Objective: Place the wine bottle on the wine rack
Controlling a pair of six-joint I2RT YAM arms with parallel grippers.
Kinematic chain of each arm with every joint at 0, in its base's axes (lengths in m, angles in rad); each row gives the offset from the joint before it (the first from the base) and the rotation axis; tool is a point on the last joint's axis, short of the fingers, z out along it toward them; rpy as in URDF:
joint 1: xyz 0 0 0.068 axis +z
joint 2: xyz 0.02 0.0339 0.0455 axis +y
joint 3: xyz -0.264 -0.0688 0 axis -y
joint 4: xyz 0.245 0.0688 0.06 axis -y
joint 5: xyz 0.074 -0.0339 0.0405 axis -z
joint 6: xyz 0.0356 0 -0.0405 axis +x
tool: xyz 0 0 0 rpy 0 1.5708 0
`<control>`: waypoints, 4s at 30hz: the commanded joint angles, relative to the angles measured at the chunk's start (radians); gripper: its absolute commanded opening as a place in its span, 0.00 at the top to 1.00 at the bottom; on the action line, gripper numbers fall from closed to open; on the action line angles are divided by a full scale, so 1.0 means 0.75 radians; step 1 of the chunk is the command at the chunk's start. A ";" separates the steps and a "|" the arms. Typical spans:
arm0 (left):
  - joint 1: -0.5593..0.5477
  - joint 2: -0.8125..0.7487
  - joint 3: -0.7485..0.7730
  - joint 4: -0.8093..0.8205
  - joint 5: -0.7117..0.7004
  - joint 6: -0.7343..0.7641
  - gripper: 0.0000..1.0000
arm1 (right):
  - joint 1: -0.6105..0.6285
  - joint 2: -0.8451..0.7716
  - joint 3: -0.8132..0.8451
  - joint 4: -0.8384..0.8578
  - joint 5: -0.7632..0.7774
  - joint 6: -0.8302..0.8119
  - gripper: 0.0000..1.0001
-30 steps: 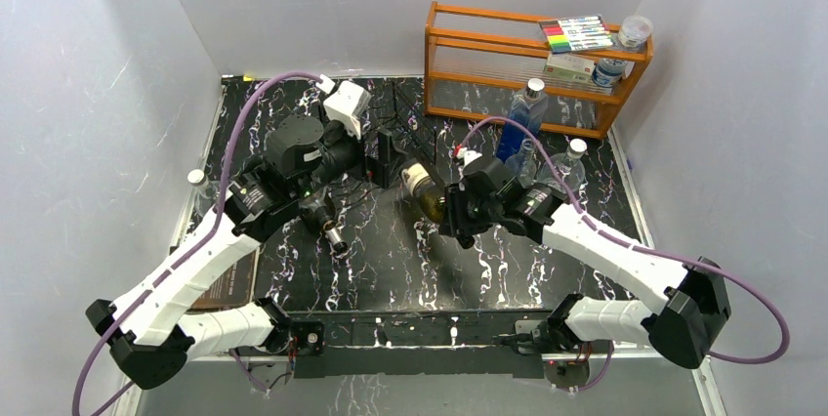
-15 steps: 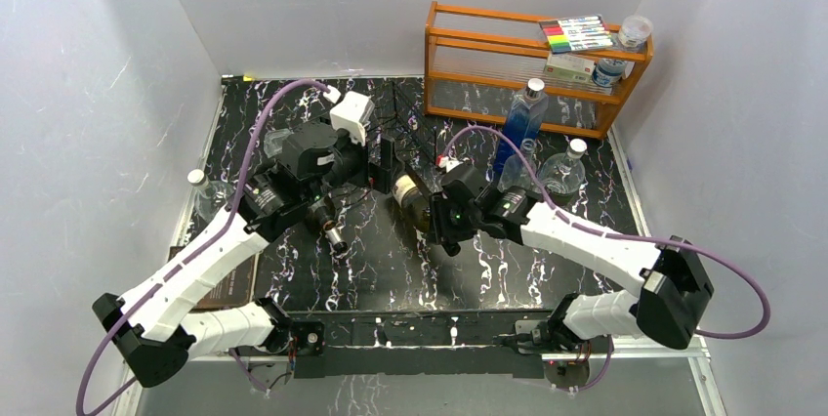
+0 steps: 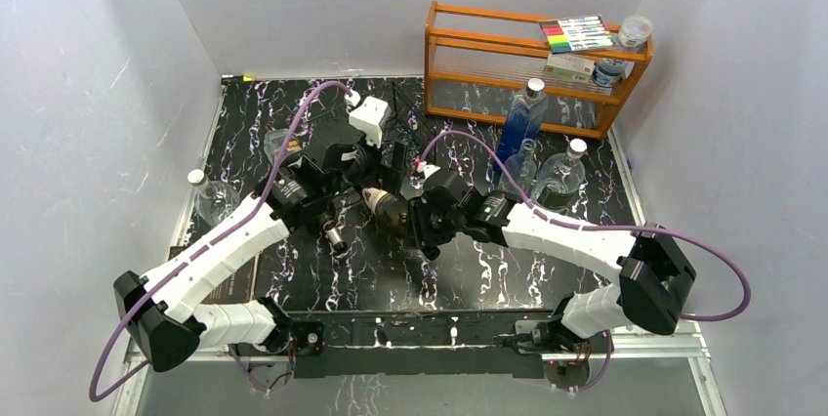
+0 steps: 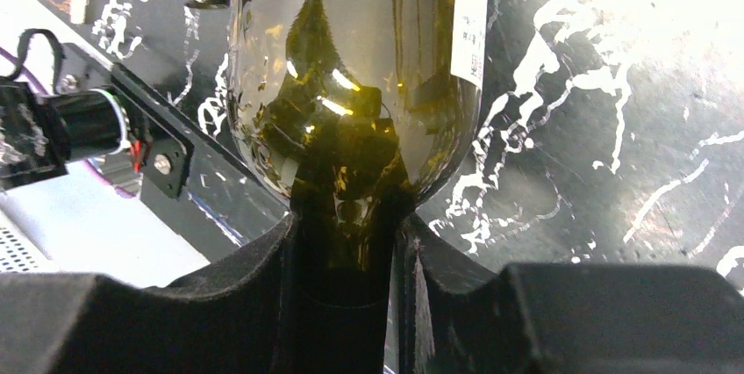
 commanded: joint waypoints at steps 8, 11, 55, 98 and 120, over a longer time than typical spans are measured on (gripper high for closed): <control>0.004 -0.056 0.064 -0.022 -0.115 0.071 0.02 | 0.020 0.026 0.028 0.564 -0.001 -0.027 1.00; 0.004 -0.062 0.074 -0.035 -0.115 0.072 0.02 | 0.032 0.074 0.017 0.677 0.033 -0.021 1.00; 0.012 -0.086 0.183 -0.104 -0.163 0.140 0.02 | 0.098 0.814 0.436 1.029 0.350 -0.090 0.67; 0.013 -0.139 0.542 -0.162 0.005 0.256 0.02 | 0.034 0.137 0.208 0.675 0.467 -0.136 0.03; 0.012 -0.207 0.368 -0.126 0.315 0.100 0.02 | -0.426 -0.317 0.605 -0.453 1.175 -0.384 0.06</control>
